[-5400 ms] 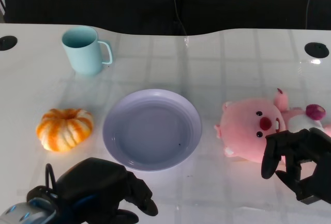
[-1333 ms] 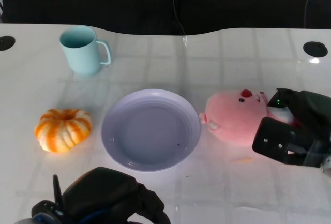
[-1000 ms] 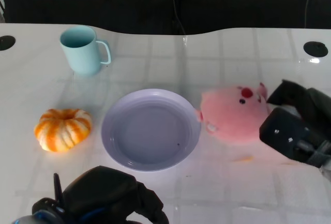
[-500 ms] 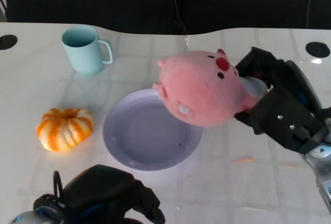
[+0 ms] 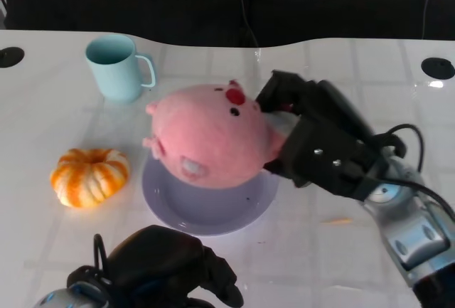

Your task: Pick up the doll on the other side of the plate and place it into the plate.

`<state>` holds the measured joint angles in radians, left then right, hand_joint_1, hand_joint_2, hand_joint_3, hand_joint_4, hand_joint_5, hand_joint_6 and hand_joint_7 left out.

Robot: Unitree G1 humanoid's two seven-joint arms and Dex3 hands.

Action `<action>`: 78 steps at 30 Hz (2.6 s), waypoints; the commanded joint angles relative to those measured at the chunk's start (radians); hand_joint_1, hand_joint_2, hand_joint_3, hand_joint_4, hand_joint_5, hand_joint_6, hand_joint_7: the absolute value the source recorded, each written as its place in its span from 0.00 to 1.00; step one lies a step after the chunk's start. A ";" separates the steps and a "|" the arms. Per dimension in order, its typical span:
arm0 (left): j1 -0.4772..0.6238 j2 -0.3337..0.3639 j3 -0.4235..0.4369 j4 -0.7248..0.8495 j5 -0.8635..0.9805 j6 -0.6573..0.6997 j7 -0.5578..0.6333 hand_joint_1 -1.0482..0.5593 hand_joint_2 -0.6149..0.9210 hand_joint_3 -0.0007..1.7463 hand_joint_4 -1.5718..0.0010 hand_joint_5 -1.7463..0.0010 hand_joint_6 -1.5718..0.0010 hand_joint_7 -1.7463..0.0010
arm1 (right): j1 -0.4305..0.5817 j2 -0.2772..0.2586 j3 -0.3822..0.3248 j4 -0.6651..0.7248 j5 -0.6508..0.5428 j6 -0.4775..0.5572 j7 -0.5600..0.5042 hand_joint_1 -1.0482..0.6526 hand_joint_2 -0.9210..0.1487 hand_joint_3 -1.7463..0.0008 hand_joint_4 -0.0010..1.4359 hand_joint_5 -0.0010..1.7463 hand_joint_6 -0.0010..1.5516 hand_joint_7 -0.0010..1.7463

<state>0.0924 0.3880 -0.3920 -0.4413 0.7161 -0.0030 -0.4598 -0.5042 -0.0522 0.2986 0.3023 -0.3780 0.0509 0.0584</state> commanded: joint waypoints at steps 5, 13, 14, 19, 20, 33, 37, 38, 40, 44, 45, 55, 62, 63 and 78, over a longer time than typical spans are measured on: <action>-0.005 0.001 -0.004 0.001 0.000 0.017 -0.002 0.50 1.00 0.14 0.51 0.30 0.30 0.99 | -0.060 0.067 -0.016 0.142 0.025 -0.009 -0.039 0.57 0.61 0.16 0.65 0.99 0.57 0.87; -0.002 0.014 0.007 -0.004 -0.011 0.018 -0.011 0.50 1.00 0.14 0.53 0.27 0.30 0.99 | -0.057 0.045 0.017 0.125 0.008 0.018 0.052 0.43 0.04 0.87 0.35 0.21 0.36 0.03; -0.002 0.016 0.008 -0.002 -0.014 0.013 -0.008 0.50 1.00 0.14 0.53 0.27 0.30 0.99 | -0.054 0.034 0.029 0.111 0.000 0.027 0.078 0.39 0.02 0.90 0.30 0.17 0.31 0.01; 0.004 0.024 0.011 0.004 -0.022 -0.004 0.005 0.50 1.00 0.14 0.52 0.28 0.30 0.99 | -0.033 -0.011 0.057 0.028 -0.022 0.059 0.156 0.27 0.00 0.87 0.18 0.13 0.19 0.00; 0.005 0.025 0.012 0.005 -0.024 -0.006 0.007 0.50 1.00 0.14 0.52 0.28 0.30 0.99 | -0.028 -0.023 0.061 0.002 -0.026 0.066 0.173 0.27 0.00 0.87 0.18 0.13 0.19 0.00; -0.004 0.022 0.011 0.012 -0.030 -0.005 0.010 0.49 1.00 0.16 0.51 0.31 0.30 0.99 | 0.057 -0.119 -0.033 -0.353 0.080 0.173 0.320 0.31 0.00 0.87 0.29 0.27 0.33 0.05; -0.011 0.021 0.009 -0.002 -0.024 0.016 -0.014 0.49 1.00 0.15 0.51 0.31 0.31 1.00 | 0.142 -0.187 -0.086 -0.450 0.115 0.139 0.345 0.36 0.00 0.88 0.36 0.34 0.41 0.08; -0.012 0.021 0.008 -0.003 -0.022 0.020 -0.017 0.49 1.00 0.16 0.52 0.31 0.31 1.00 | 0.168 -0.204 -0.101 -0.467 0.123 0.123 0.344 0.38 0.00 0.88 0.38 0.35 0.42 0.08; -0.013 0.022 0.008 0.001 -0.023 0.017 -0.010 0.49 1.00 0.16 0.52 0.32 0.31 1.00 | 0.218 -0.229 -0.131 -0.493 0.141 0.088 0.336 0.40 0.00 0.89 0.40 0.38 0.44 0.09; -0.017 0.026 0.009 -0.001 -0.019 0.019 -0.011 0.49 1.00 0.16 0.52 0.32 0.31 1.00 | 0.324 -0.277 -0.187 -0.529 0.165 0.007 0.326 0.44 0.00 0.90 0.47 0.43 0.51 0.12; -0.016 0.027 0.012 0.001 -0.020 0.015 -0.005 0.49 1.00 0.16 0.51 0.32 0.31 0.99 | 0.352 -0.284 -0.201 -0.535 0.172 -0.013 0.322 0.45 0.00 0.91 0.48 0.46 0.53 0.13; -0.015 0.059 0.046 0.016 -0.043 -0.014 -0.002 0.50 1.00 0.14 0.52 0.30 0.31 1.00 | 0.585 -0.328 -0.293 -0.724 0.219 0.039 0.341 0.56 0.00 0.87 0.49 0.62 0.59 0.21; -0.009 0.081 0.061 0.023 -0.057 -0.033 0.002 0.50 1.00 0.15 0.51 0.32 0.31 1.00 | 0.616 -0.315 -0.267 -0.619 0.194 -0.027 0.302 0.66 0.32 0.43 0.57 0.81 0.54 0.58; -0.007 0.082 0.063 0.024 -0.059 -0.036 0.004 0.50 1.00 0.14 0.51 0.31 0.31 1.00 | 0.613 -0.318 -0.264 -0.598 0.192 -0.042 0.302 0.66 0.36 0.38 0.59 0.82 0.56 0.58; 0.006 0.080 0.081 0.018 -0.073 -0.042 0.006 0.49 1.00 0.16 0.51 0.32 0.31 1.00 | 0.580 -0.324 -0.235 -0.505 0.142 -0.076 0.284 0.60 0.54 0.17 0.60 1.00 0.50 0.90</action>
<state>0.0948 0.4527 -0.3223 -0.4239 0.6509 -0.0437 -0.4532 0.0843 -0.3606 0.0624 -0.2007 -0.2267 -0.0355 0.3479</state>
